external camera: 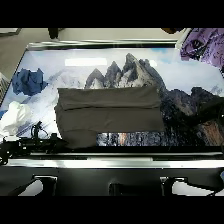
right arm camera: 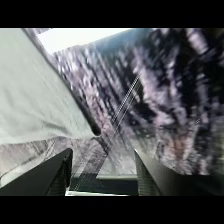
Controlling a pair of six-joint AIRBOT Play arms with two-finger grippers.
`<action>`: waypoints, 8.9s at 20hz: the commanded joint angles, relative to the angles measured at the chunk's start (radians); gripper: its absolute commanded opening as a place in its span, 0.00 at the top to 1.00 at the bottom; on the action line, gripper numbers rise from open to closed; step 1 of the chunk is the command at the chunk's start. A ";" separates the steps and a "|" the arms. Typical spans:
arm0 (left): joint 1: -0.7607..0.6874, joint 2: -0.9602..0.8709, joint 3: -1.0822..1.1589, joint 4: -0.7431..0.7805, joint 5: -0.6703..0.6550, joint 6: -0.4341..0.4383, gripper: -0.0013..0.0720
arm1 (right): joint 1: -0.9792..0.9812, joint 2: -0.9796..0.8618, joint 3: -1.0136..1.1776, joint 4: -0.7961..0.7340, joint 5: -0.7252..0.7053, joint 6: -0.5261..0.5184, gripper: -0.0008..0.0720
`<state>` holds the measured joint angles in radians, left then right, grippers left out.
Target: Fold the clothes and pants, and hang the long-sleeved shirts on hangers.
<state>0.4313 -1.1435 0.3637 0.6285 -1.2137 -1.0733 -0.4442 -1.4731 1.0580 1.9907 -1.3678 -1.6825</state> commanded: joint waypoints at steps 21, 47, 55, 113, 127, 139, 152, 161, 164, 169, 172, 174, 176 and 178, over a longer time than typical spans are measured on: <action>-0.001 0.135 0.202 0.181 -0.188 -0.238 0.96 | 0.001 0.138 -0.193 0.245 0.078 -0.010 0.95; -0.192 -0.249 0.745 0.197 0.061 -0.363 0.96 | 0.002 0.188 -0.181 0.462 0.428 0.019 0.95; -0.227 -0.543 1.014 0.198 0.060 -0.367 0.96 | 0.164 0.019 -0.040 0.424 0.629 0.021 0.95; -1.221 -0.972 1.417 -0.139 0.529 -0.681 0.96 | 0.181 0.214 0.576 -0.024 -0.120 0.407 0.95; -0.506 -0.452 1.417 0.483 -0.137 -0.624 0.96 | 0.713 0.172 0.576 -0.143 0.167 0.827 0.95; -0.363 -0.383 1.416 0.483 -0.234 -0.549 0.96 | 1.043 -0.148 0.576 -0.158 0.510 1.091 0.95; -0.363 -0.384 1.416 0.483 -0.234 -0.549 0.96 | 1.066 -0.289 0.576 0.007 0.591 0.967 0.39; -0.363 -0.382 1.416 0.483 -0.234 -0.549 0.96 | 0.735 -0.057 0.576 0.032 0.311 0.684 0.23; -0.362 -0.377 1.416 0.483 -0.234 -0.549 0.96 | 0.481 -0.030 0.573 0.046 0.096 0.504 0.23; -0.349 -0.364 1.416 0.483 -0.234 -0.549 0.96 | 0.237 -0.057 0.400 0.247 0.057 0.208 0.23; -0.348 -0.360 1.416 0.483 -0.234 -0.549 0.96 | 0.234 -0.113 0.271 0.327 0.080 0.028 0.24; -0.348 -0.359 1.416 0.483 -0.234 -0.549 0.96 | 0.257 -0.162 0.217 0.371 0.092 -0.039 0.24; -0.348 -0.359 1.416 0.483 -0.234 -0.549 0.96 | 0.286 -0.218 0.199 0.400 0.113 -0.076 0.26; -0.348 -0.359 1.416 0.483 -0.234 -0.549 0.96 | 0.322 -0.265 0.199 0.423 0.142 -0.096 0.28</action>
<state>0.0826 -1.5040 1.7798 1.1110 -1.4483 -1.6222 -0.1543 -1.6749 1.2858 2.3547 -1.2541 -1.6951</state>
